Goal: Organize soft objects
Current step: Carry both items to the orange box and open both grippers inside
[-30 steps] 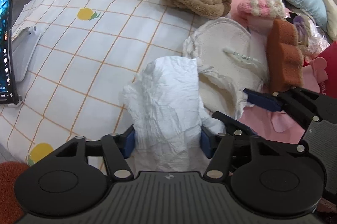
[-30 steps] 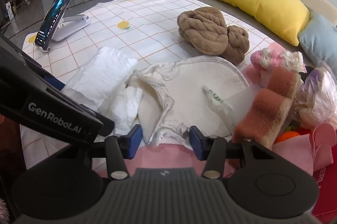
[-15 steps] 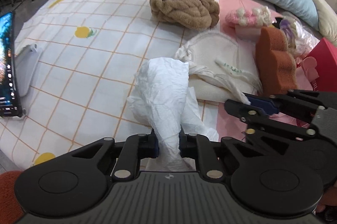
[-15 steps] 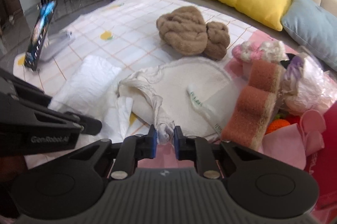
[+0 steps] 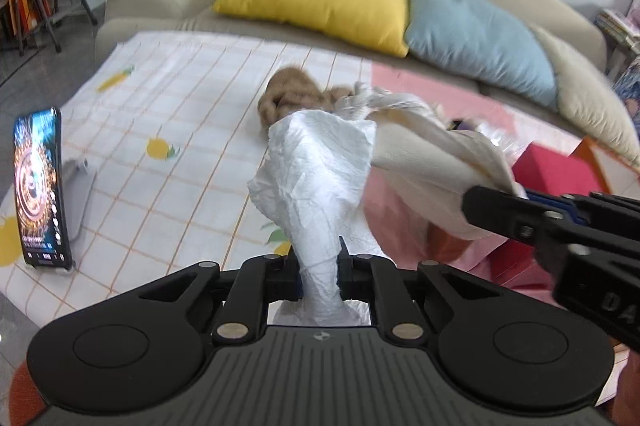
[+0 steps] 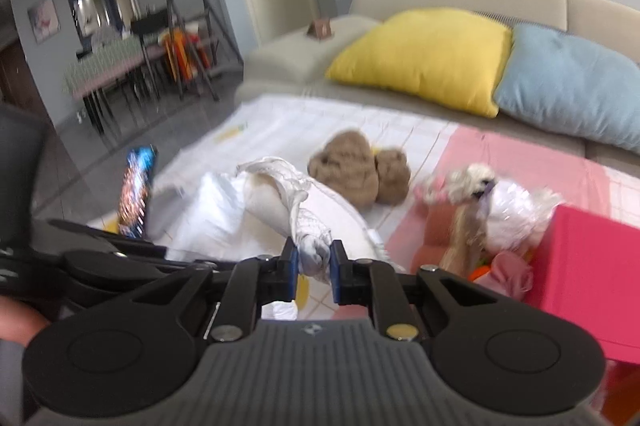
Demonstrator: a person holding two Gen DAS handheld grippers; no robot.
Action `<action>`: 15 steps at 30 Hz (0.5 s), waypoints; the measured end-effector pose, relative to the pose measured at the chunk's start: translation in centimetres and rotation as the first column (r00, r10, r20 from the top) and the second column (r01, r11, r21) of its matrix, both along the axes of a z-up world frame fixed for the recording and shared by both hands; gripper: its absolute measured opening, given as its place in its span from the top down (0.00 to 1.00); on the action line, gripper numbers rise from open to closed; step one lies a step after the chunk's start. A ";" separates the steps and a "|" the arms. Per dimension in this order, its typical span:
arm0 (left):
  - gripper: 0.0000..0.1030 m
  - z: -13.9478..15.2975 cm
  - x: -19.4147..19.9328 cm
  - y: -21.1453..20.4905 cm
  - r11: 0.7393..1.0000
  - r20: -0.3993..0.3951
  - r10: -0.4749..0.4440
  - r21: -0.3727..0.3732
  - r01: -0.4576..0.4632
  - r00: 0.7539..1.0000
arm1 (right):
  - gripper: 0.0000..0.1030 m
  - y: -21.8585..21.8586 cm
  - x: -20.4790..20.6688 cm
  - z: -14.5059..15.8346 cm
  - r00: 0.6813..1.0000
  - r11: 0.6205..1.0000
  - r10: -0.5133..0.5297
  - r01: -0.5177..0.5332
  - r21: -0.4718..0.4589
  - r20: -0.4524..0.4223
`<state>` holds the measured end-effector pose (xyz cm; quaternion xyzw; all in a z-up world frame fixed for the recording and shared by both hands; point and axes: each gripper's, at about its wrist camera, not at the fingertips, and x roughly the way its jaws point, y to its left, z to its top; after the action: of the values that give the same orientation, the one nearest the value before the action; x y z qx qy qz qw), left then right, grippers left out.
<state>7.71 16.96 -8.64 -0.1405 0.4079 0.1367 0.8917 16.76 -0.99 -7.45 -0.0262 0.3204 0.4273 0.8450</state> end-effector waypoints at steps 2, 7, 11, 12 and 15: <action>0.87 1.3 -0.4 -0.6 1.000 0.033 -0.013 0.003 0.012 0.999 | 0.87 -1.3 -0.7 1.5 1.000 0.999 -0.022 0.022 0.026 0.018; 0.87 4.2 -0.9 -2.9 0.998 0.093 -0.065 0.011 0.064 0.994 | 0.87 -5.8 -2.2 4.7 0.994 0.988 -0.097 0.091 0.127 0.046; 0.87 6.2 -0.7 -5.2 0.991 0.141 -0.130 0.000 0.132 0.981 | 0.87 -10.4 -3.2 7.1 0.981 0.966 -0.178 0.161 0.203 0.072; 0.87 6.7 -0.6 -5.8 0.988 0.154 -0.150 -0.003 0.152 0.977 | 0.87 -11.5 -3.4 7.5 0.977 0.959 -0.201 0.180 0.218 0.077; 0.87 8.0 -0.2 -7.8 0.975 0.193 -0.213 -0.021 0.221 0.958 | 0.87 -15.1 -4.1 8.6 0.954 0.932 -0.287 0.257 0.255 0.090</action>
<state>7.55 9.20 -0.66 -0.1262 0.3367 0.0152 0.9330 12.69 -16.08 1.18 0.0940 0.2131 0.3390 0.9115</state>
